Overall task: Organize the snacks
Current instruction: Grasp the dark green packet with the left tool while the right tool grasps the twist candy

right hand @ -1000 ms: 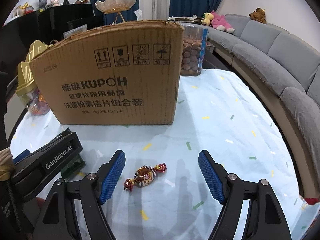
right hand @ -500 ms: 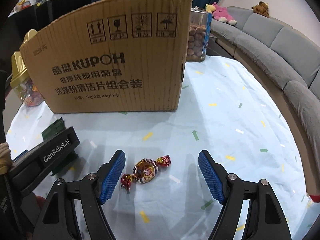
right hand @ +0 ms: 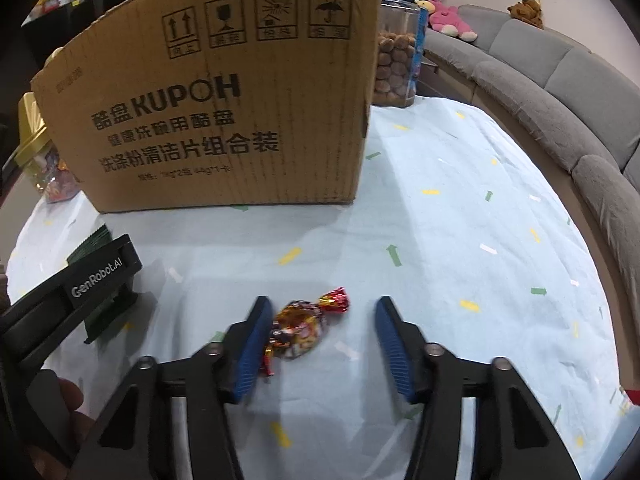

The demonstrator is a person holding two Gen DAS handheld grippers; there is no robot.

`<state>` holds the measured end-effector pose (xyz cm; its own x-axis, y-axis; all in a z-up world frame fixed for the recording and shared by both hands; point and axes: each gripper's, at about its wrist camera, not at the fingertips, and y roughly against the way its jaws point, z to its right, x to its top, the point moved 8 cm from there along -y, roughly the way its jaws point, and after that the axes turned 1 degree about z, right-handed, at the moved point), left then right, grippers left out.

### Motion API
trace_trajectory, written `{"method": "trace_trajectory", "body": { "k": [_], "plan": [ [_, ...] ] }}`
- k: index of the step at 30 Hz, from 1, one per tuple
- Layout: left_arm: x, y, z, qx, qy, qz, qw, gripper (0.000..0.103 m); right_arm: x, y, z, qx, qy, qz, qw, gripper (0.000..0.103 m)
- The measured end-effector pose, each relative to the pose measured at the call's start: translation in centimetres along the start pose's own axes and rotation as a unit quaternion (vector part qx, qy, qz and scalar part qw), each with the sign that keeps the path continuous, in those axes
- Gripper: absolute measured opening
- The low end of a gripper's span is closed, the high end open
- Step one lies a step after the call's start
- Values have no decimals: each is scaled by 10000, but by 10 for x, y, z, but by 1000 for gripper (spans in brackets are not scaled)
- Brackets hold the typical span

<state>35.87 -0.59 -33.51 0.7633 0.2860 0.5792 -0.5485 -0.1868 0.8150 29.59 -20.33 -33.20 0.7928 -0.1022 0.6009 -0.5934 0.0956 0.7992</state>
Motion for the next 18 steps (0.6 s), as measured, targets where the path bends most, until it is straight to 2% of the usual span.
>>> {"method": "trace_trajectory", "body": {
  "k": [2, 6, 12, 18],
  "plan": [
    [-1, 3, 3, -35, -35, 30, 10000, 58, 2, -1, -2, 72, 35, 5, 10000, 37],
    [-2, 7, 5, -112, -111, 67, 9999, 46, 1, 2, -7, 143, 60, -8, 9999, 29],
    [-5, 13, 10, -186, -268, 85, 9994, 42, 0, 5, -11, 223, 82, -7, 9997, 20],
    [-8, 18, 11, -221, -349, 75, 9991, 42, 5, 11, -12, 260, 109, 62, 9996, 20]
  ]
}}
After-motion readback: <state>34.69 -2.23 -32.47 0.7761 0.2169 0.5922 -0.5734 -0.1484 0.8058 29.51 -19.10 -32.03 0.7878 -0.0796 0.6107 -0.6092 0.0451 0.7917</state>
